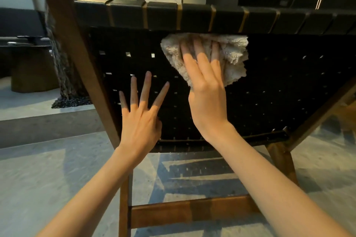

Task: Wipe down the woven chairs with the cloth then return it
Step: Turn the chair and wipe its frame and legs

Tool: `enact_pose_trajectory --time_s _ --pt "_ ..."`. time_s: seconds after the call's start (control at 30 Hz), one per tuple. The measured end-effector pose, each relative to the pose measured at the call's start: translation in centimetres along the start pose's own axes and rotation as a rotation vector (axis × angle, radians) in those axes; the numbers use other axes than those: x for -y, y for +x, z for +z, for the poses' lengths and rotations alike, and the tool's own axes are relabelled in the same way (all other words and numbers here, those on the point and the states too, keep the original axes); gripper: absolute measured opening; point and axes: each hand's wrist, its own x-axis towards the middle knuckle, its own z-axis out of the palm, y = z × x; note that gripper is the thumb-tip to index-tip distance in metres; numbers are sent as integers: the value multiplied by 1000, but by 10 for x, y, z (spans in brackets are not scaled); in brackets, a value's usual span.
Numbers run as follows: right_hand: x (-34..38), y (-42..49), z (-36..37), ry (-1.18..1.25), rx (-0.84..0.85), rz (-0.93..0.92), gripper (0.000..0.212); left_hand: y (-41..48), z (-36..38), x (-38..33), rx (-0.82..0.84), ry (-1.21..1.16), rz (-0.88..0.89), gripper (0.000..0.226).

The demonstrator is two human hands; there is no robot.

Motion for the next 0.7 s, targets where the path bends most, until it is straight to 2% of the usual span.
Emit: enact_pose_trajectory --time_s 0.13,0.27,0.37,0.4,0.43,0.47,0.53,0.63,0.7 --pt "-8 1 20 -169 -101 -56 36 1 5 8 -9 -12 28 96" --pt "-22 -24 38 -322 -87 -131 34 -2 12 14 -8 -14 23 94" --pt "-28 -44 52 -309 -51 -103 47 -6 17 20 -15 -8 27 95" --pt "-31 -54 57 -304 -19 -99 44 -8 18 22 -17 -7 25 96" --pt "-33 -65 63 -313 35 -100 36 -10 18 24 -15 -7 26 97" --pt "-36 -78 67 -343 113 -93 36 -11 19 26 -10 -7 31 98" --pt "-38 -102 76 -367 292 -77 51 -15 19 30 5 -9 49 98" --pt "-38 -132 82 -323 522 -33 45 -19 19 33 33 -5 51 97" --pt "-39 -146 85 -323 779 21 39 -22 18 35 14 -12 51 96"
